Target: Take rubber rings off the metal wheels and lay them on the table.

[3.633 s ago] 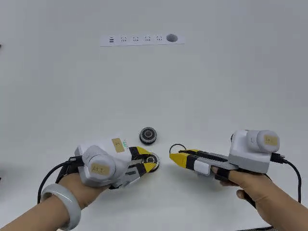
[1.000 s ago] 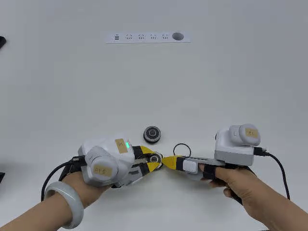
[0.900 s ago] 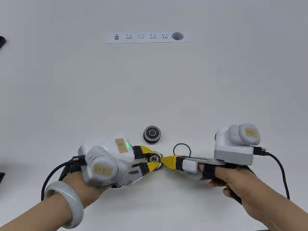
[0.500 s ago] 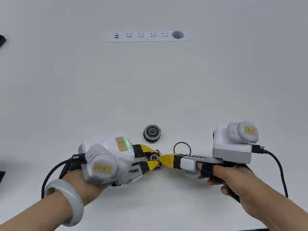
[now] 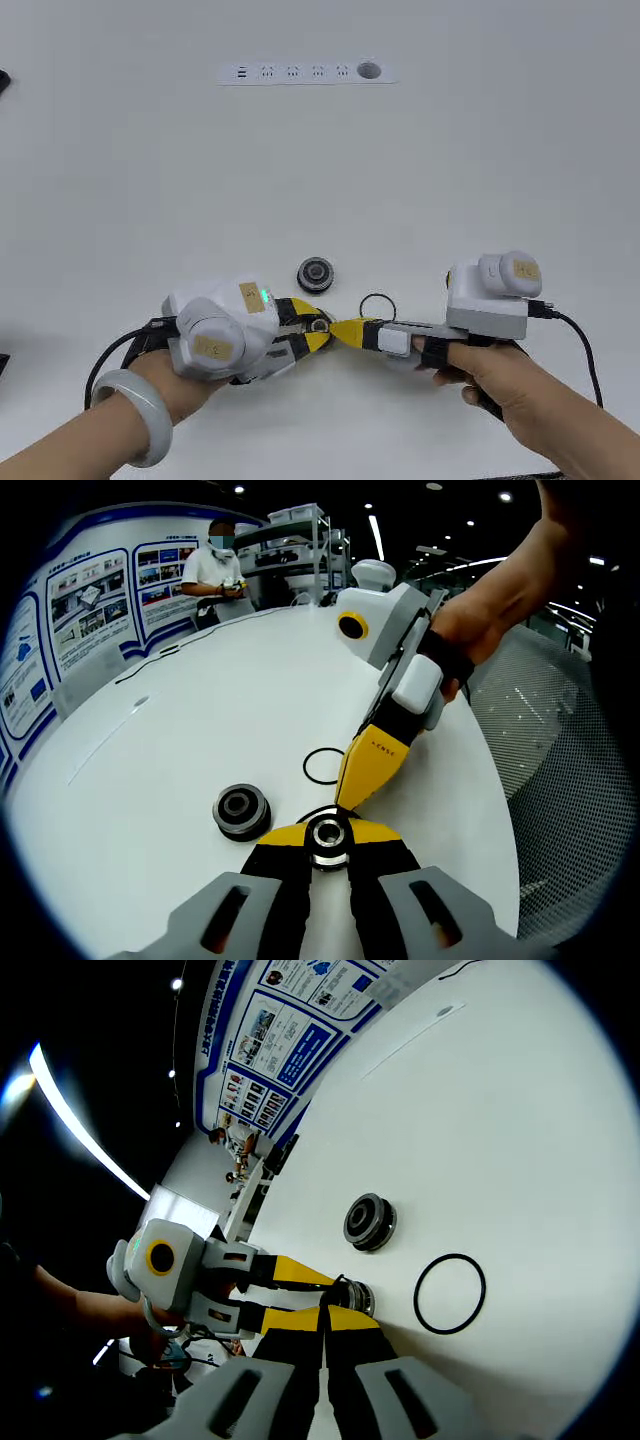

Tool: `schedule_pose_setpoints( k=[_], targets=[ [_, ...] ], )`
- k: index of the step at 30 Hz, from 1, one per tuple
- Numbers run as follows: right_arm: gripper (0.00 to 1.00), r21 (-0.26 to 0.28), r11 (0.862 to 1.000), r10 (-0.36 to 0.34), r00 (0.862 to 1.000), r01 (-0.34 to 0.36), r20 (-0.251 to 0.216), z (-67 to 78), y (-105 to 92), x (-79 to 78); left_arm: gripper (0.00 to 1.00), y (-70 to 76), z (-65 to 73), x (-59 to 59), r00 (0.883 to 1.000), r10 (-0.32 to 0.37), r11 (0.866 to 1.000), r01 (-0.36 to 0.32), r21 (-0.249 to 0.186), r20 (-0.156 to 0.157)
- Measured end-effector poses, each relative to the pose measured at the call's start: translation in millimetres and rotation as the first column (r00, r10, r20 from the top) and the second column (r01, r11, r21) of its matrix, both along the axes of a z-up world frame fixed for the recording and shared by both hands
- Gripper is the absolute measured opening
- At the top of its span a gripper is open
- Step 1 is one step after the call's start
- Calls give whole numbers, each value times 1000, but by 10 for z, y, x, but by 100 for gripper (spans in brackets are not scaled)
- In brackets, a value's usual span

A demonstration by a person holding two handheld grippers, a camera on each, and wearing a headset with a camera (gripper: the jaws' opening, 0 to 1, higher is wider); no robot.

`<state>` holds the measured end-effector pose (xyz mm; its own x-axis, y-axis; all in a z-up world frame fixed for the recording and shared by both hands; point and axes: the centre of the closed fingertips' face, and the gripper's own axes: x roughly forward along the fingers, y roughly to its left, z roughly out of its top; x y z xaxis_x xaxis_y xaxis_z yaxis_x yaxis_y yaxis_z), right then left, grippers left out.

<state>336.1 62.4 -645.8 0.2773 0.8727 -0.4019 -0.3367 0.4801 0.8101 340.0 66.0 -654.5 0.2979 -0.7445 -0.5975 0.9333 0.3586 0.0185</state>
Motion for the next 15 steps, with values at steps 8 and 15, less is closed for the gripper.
schedule_pose_setpoints(
  k=[8, 15],
  targets=[
    [2, -14, 1000, -13, 1000, 13, -3, -32, -6, 24, 14, 19, 20, -10, 1000, -2, 1000, 2, -17, 3],
    [2, -19, 1000, -14, 1000, 14, -8, -49, -25, 20, 24, 68, 86, 13, 1000, 18, 999, -17, -40, 20]
  ],
)
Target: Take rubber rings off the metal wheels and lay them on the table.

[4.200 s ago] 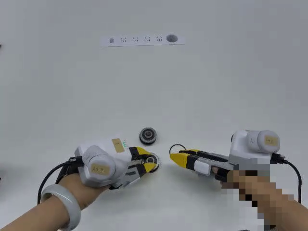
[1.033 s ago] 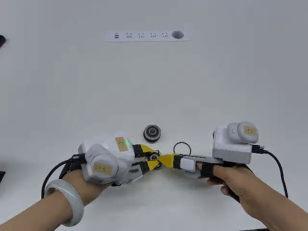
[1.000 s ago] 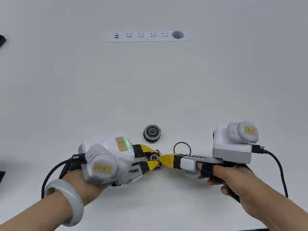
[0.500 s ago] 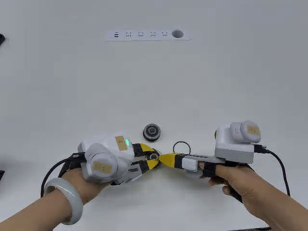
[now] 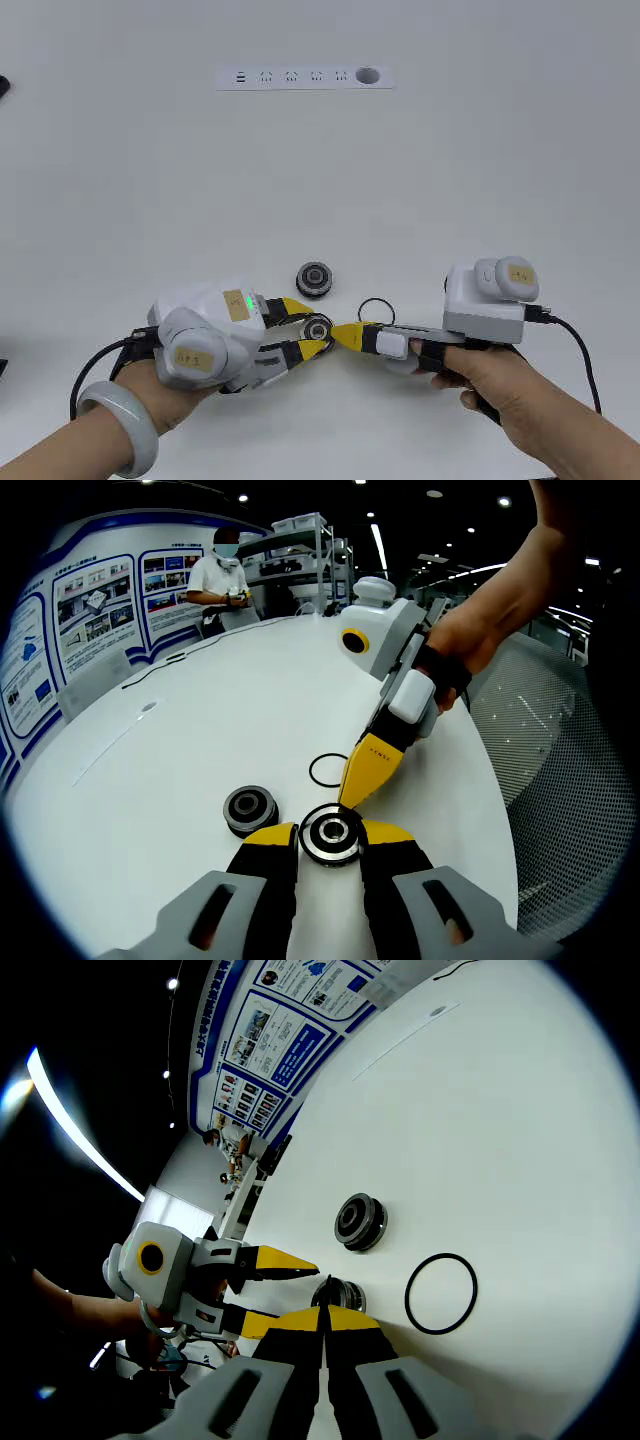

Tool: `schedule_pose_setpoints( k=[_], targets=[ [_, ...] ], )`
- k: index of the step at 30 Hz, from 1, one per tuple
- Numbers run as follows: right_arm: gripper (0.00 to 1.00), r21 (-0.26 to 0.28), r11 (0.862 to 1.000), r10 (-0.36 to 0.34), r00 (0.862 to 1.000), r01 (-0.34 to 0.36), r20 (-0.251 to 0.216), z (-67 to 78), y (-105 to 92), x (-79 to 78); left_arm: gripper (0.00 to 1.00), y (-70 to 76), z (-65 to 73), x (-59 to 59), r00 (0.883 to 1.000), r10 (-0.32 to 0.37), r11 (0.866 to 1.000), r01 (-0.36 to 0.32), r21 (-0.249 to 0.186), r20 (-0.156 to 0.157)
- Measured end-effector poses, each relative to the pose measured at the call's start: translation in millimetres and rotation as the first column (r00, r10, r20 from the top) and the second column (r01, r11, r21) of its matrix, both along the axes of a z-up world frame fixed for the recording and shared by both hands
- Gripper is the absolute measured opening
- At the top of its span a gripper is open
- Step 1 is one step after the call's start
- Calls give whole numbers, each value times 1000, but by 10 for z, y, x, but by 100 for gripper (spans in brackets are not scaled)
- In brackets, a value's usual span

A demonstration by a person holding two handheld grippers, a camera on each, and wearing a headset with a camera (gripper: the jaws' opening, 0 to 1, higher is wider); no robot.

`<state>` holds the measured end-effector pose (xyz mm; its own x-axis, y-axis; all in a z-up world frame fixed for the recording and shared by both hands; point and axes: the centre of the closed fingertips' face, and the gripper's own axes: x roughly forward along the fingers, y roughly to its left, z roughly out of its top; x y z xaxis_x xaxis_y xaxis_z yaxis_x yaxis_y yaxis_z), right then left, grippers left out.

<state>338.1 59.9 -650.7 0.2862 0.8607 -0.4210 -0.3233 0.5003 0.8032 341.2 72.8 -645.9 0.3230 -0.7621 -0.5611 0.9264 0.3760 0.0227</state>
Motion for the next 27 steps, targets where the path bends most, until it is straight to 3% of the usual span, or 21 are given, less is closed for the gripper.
schedule_pose_setpoints(
  k=[13, 27],
  targets=[
    [2, 11, 1000, 8, 1000, -8, 7, 67, 26, -32, 45, 145, -28, 0, 1000, 29, 1000, -29, 8, 4],
    [2, 45, 999, 11, 1000, -12, 22, 246, 63, -116, 55, 337, -34, -20, 997, 76, 997, -76, -4, 3]
  ],
)
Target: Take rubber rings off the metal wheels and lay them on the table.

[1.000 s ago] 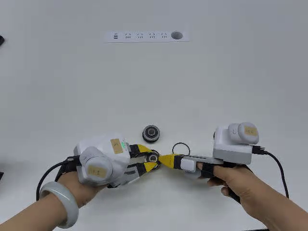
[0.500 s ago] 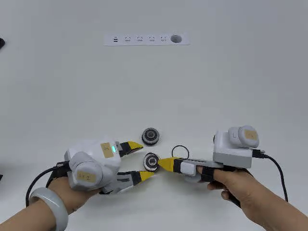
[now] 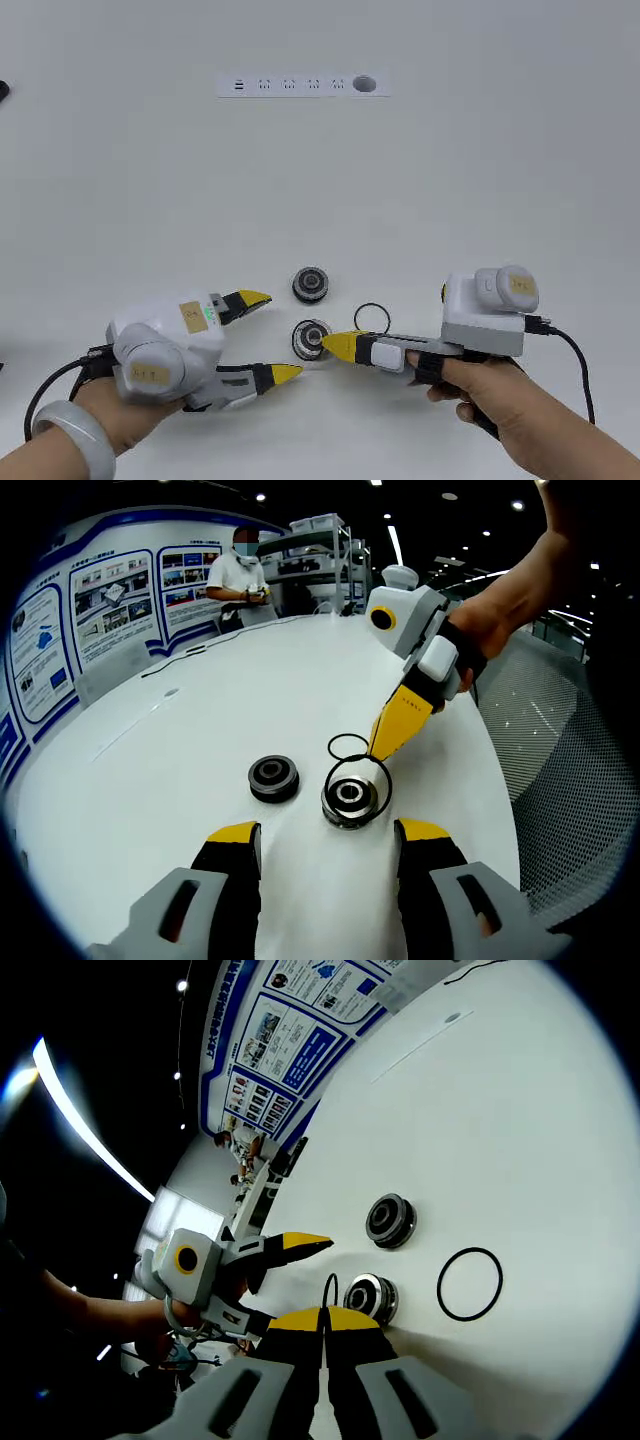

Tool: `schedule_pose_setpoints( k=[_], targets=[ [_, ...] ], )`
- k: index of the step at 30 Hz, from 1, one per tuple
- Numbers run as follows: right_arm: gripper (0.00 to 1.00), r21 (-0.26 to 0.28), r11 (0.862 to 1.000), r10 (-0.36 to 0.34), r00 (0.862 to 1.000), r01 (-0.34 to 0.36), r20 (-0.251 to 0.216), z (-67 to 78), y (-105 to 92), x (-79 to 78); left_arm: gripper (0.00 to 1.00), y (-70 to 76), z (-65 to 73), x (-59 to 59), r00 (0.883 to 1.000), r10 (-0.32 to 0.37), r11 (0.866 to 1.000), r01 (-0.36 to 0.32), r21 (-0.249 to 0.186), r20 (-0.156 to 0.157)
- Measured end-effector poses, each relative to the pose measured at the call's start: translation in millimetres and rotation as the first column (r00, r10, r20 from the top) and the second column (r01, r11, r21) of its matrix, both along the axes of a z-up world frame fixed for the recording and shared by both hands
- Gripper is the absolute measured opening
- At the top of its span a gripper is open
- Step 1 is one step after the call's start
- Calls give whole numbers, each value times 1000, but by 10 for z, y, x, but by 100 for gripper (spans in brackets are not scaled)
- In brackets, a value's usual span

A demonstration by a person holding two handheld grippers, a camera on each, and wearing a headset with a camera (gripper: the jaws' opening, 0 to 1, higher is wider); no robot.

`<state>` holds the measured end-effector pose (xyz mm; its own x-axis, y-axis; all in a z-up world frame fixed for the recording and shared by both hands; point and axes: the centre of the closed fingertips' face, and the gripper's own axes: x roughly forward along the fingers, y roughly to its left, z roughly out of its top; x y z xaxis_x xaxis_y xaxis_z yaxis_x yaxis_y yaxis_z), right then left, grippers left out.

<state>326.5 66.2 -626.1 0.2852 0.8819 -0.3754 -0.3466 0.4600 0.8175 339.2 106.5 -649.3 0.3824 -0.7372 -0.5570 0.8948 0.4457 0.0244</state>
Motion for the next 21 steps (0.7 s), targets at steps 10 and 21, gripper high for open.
schedule_pose_setpoints(
  k=[10, 21],
  targets=[
    [2, -1, 998, -61, 998, 61, 20, 65, -234, 74, 61, 39, 18, -2, 1000, 26, 1000, -26, -18, 2],
    [2, -53, 986, -160, 987, 160, 19, -60, -600, 230, 68, 84, 39, 41, 998, 59, 998, -58, -38, 2]
  ],
)
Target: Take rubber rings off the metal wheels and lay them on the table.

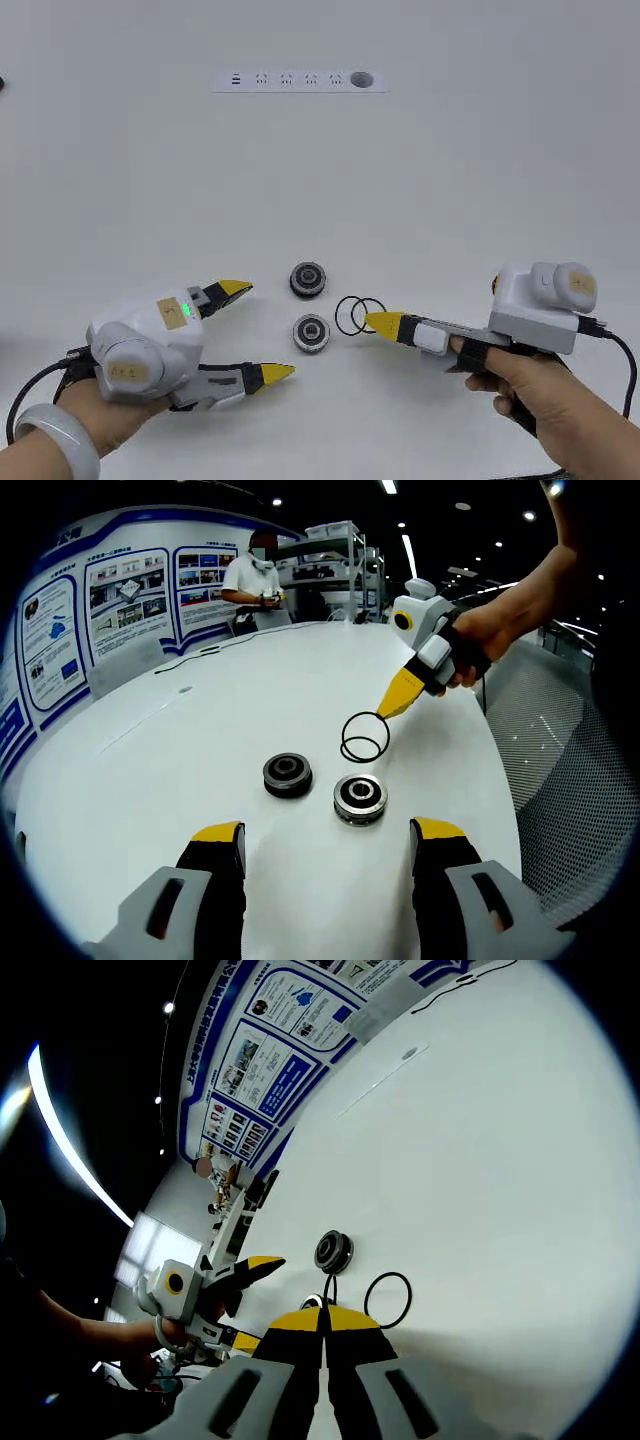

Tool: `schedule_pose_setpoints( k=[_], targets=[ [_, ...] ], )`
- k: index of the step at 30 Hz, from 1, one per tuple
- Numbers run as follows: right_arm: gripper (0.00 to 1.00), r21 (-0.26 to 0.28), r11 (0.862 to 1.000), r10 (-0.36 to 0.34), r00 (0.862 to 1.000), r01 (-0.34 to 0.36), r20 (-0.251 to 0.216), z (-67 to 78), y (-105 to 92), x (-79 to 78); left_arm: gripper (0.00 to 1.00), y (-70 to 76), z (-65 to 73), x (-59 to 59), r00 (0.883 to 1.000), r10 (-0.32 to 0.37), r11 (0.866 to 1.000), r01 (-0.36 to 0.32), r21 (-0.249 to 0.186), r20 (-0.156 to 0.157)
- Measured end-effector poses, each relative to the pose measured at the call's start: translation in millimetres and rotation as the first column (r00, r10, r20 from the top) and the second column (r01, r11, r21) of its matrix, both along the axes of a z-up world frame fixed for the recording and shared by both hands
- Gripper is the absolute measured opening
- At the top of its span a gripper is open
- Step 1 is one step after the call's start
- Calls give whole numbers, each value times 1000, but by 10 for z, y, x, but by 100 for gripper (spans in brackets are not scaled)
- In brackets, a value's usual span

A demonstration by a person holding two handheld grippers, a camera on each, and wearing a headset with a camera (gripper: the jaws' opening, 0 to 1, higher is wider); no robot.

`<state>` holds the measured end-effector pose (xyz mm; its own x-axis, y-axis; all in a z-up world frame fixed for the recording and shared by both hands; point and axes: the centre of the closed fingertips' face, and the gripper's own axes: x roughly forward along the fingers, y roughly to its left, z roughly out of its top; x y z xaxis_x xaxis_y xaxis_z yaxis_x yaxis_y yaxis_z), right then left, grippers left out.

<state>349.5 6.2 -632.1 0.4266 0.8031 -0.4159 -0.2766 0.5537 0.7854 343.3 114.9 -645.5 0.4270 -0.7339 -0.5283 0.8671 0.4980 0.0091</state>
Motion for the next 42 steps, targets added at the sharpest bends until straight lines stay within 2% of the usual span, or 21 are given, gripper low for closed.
schedule_pose_setpoints(
  k=[14, 18, 24, 30, 33, 36, 40, 42],
  targets=[
    [2, -76, 997, -29, 999, 28, -14, -223, -156, 92, 66, 42, -17, 39, 1000, 22, 1000, -22, -2, -10],
    [2, -110, 994, -18, 1000, 19, 7, -277, -180, 99, 66, 51, -30, 37, 1000, 24, 1000, -24, 1, -15],
    [7, -148, 989, 2, 999, 6, 52, -268, -195, 96, 65, 53, -42, 33, 999, 25, 1000, -25, 2, -20],
    [13, -164, 986, 25, 995, -9, 95, -221, -202, 90, 65, 40, -30, 36, 1000, 23, 1000, -23, -2, -21],
    [19, -166, 986, 41, 993, -22, 112, -202, -188, 83, 64, 41, -29, 47, 999, 24, 1000, -24, -4, -23],
    [20, -197, 978, 90, 988, -65, 123, -216, -161, 47, 63, 40, -32, 55, 999, 24, 1000, -24, -3, -22],
    [22, -216, 972, 120, 983, -89, 138, -206, -112, 42, 63, 29, -23, 55, 999, 25, 1000, -25, -2, -22],
    [23, -253, 961, 153, 976, -111, 152, -221, -109, 33, 63, 34, -30, 53, 999, 25, 1000, -24, 4, -22]
  ],
)
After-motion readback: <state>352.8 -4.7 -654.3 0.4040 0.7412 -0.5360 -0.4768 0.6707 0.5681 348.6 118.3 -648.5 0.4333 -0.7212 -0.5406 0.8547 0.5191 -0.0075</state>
